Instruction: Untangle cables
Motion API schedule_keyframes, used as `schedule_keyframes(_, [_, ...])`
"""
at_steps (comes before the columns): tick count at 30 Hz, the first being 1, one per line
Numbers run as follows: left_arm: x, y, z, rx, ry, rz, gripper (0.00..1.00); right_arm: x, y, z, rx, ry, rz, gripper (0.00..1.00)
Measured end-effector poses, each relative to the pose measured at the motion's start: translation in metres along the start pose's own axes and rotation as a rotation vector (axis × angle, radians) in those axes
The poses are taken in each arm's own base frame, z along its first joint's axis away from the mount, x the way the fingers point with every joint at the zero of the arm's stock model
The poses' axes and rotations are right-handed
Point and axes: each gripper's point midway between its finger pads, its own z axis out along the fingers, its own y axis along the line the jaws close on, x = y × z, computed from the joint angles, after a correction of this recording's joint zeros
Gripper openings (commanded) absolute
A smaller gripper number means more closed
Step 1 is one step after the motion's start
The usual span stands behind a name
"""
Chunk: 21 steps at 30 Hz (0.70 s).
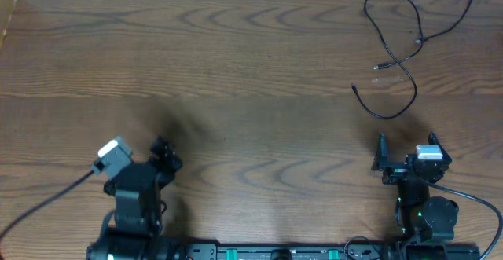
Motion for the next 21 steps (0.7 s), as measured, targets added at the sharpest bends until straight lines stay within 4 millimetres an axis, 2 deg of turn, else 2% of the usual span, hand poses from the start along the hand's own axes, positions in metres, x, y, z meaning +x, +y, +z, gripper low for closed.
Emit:
schedule_keyframes(4, [0.008, 0.011, -0.001, 0.031, -0.044, 0.04, 0.98, 0.0, 0.0, 0.0, 0.0, 0.0, 0.0, 0.99])
schedule_keyframes(9, [0.008, 0.009, -0.001, 0.093, -0.124, 0.077, 0.98, 0.0, 0.0, 0.0, 0.0, 0.0, 0.0, 0.99])
schedule_keyframes(15, [0.003, -0.007, 0.016, 0.183, -0.237, 0.074, 0.98, 0.0, 0.0, 0.0, 0.0, 0.0, 0.0, 0.99])
schedule_keyframes(21, [0.02, -0.01, 0.035, 0.238, -0.25, 0.109, 0.98, 0.0, 0.0, 0.0, 0.0, 0.0, 0.0, 0.99])
